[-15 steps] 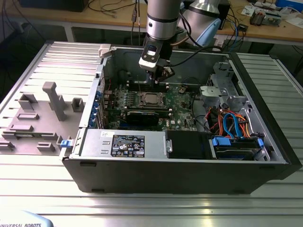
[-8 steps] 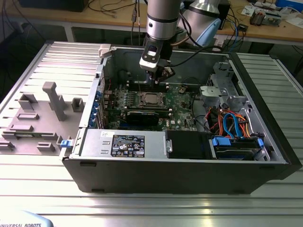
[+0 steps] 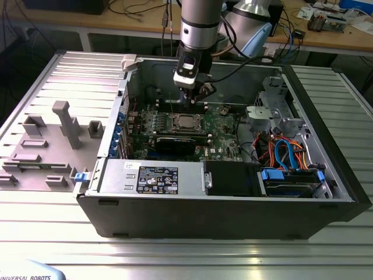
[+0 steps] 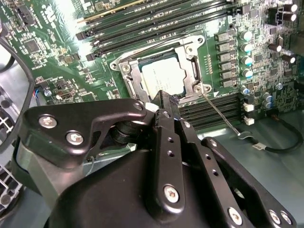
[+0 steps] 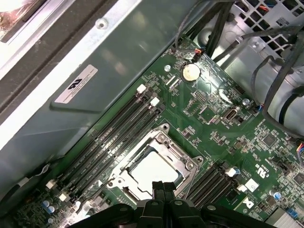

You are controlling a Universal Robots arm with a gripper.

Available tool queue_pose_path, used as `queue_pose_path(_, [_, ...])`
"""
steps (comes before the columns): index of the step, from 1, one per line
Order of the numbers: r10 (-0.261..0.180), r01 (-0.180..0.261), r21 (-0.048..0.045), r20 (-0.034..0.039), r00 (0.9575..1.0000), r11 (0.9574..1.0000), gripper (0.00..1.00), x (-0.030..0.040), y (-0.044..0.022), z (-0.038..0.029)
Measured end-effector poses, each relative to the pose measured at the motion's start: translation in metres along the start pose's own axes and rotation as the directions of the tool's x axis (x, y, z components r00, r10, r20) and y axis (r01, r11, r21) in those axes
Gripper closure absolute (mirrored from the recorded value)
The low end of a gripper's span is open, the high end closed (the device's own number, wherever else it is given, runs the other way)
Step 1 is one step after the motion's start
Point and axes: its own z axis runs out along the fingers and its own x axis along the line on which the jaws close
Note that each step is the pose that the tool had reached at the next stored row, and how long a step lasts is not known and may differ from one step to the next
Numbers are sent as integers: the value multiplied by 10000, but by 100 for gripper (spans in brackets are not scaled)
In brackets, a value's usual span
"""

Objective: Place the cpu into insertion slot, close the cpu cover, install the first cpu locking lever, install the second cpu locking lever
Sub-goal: 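Install the first cpu locking lever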

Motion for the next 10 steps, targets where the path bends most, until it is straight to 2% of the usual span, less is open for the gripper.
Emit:
queue_pose_path(3, [-519,519,1,1,9987,9987,89,-1,-1,0])
queue_pose_path(5, [-1037,1037,2,2,9946,9946,89,-1,-1,0])
queue_pose_path(8, [-1466,1466,2,2,9892,9892,89,-1,-2,0])
queue_pose_path(10, [-1581,1581,3,3,9874,9874,89,-1,-2,0])
